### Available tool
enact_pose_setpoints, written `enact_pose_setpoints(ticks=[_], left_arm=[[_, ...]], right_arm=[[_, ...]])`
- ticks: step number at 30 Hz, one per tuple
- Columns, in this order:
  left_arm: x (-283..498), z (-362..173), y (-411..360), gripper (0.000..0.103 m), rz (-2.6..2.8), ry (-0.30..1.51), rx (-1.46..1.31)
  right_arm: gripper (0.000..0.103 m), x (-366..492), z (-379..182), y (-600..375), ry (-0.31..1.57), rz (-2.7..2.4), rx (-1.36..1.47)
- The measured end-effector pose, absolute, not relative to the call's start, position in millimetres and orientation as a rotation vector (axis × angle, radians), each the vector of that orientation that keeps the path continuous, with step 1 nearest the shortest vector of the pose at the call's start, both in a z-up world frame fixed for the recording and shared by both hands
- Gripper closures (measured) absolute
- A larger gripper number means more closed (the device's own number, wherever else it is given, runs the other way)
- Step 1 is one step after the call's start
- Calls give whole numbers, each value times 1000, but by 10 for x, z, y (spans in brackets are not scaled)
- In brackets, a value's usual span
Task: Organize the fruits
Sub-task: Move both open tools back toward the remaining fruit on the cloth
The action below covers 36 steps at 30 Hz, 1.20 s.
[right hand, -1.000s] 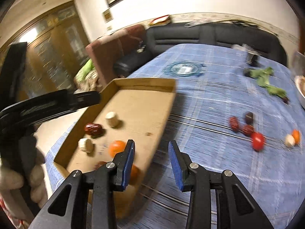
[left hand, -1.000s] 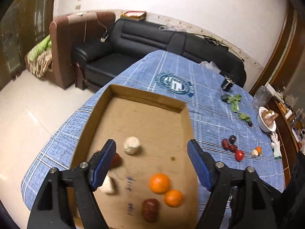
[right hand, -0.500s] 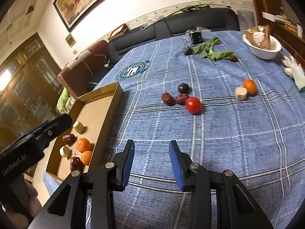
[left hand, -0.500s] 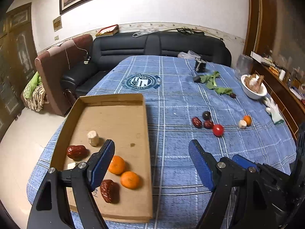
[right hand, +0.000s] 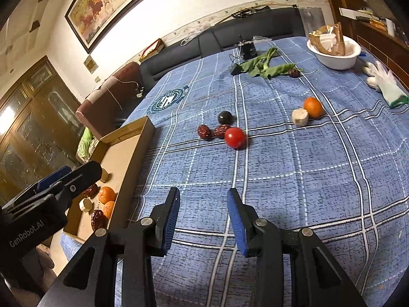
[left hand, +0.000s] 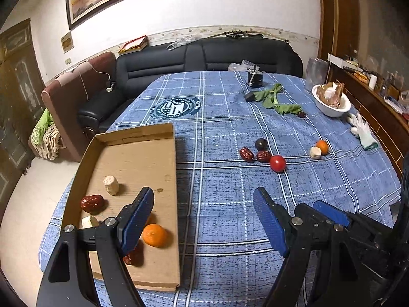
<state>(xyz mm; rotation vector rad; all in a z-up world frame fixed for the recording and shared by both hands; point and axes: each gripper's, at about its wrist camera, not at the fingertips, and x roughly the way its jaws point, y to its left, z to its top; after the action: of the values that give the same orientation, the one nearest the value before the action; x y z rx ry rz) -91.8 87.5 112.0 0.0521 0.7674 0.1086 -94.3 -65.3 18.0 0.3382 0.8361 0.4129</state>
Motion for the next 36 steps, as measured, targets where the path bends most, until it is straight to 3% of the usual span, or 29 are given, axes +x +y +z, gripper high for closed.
enact_pose_setpoints(ticks=[20, 36], left_arm=[[-657, 825, 730, 24, 55, 848, 62], [-121, 494, 593, 24, -148, 950, -119]], right_arm=[[61, -773, -5, -842, 887, 388, 346], [61, -11, 41, -1774, 856, 145, 246]])
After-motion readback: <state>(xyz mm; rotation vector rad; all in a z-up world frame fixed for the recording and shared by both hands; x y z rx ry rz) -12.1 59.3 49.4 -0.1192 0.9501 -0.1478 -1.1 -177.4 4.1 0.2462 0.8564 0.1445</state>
